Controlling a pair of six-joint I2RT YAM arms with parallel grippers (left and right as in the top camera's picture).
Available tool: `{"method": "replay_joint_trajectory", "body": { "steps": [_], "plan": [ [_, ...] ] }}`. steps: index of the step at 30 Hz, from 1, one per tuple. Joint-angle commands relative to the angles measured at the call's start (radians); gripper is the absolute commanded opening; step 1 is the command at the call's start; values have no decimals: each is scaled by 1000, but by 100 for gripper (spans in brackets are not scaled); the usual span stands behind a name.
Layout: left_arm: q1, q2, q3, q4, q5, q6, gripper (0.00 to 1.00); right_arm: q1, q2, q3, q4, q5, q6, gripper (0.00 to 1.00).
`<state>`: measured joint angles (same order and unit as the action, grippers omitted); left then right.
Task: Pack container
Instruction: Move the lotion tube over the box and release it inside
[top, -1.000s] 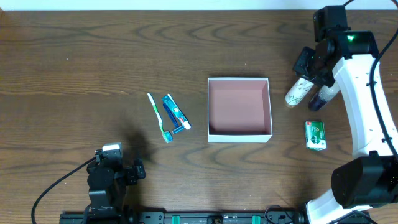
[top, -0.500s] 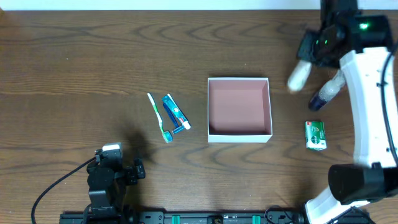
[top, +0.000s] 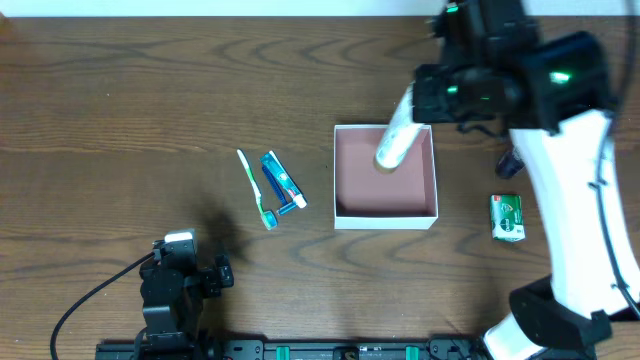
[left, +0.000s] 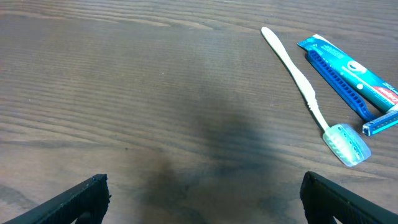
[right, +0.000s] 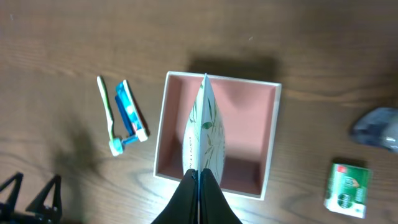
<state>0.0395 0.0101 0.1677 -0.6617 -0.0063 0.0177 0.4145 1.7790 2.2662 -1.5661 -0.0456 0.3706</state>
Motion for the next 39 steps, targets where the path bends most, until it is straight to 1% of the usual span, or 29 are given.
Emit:
{"method": "replay_joint_trajectory", "body": {
  "steps": [1, 6, 12, 13, 14, 15, 17, 18, 19, 21, 24, 26, 28, 31, 32, 36, 39],
  "plan": [
    [8, -7, -12, 1, -1, -16, 98, 34, 43, -67, 43, -5, 10, 1],
    [8, -7, -12, 1, -1, -16, 98, 66, 131, -178, 179, -4, 10, 1],
    [8, -7, -12, 1, -1, -16, 98, 65, 224, -189, 285, -5, 10, 1],
    [8, -7, -12, 1, -1, -16, 98, 65, 232, -189, 290, -5, 10, 4],
    [8, -7, -12, 1, -1, -16, 98, 65, 233, -189, 291, -5, 10, 8],
    [8, -7, -12, 1, -1, -16, 98, 65, 233, -189, 290, -4, 9, 16],
    [8, -7, -12, 1, -1, -16, 98, 64, 226, -188, 287, -4, 3, 26],
    [8, -7, -12, 1, -1, -16, 98, 63, 216, -188, 287, -4, -11, 39],
    [8, -7, -12, 1, -1, -16, 98, 63, 202, -188, 286, -3, -22, 48],
    [8, -7, -12, 1, -1, -16, 98, 63, 164, -188, 285, 14, -36, 53],
    [8, -7, -12, 1, -1, -16, 98, 58, 84, -188, 275, 87, -40, 68],
    [8, -7, -12, 1, -1, -16, 98, 39, 23, -188, 258, 127, -39, 73],
    [8, -7, -12, 1, -1, -16, 98, -2, -27, -188, 228, 163, -39, 76],
    [8, -7, -12, 1, -1, -16, 98, -118, -72, -188, 166, 176, -25, 78],
    [8, -7, -12, 1, -1, -16, 98, -176, -76, -188, 137, 172, -4, 78],
    [8, -7, -12, 1, -1, -16, 98, -358, -60, -196, 72, 161, 8, 78],
    [8, -7, -12, 1, -1, -16, 98, -469, -28, -204, 69, 161, 10, 81]
  ]
}}
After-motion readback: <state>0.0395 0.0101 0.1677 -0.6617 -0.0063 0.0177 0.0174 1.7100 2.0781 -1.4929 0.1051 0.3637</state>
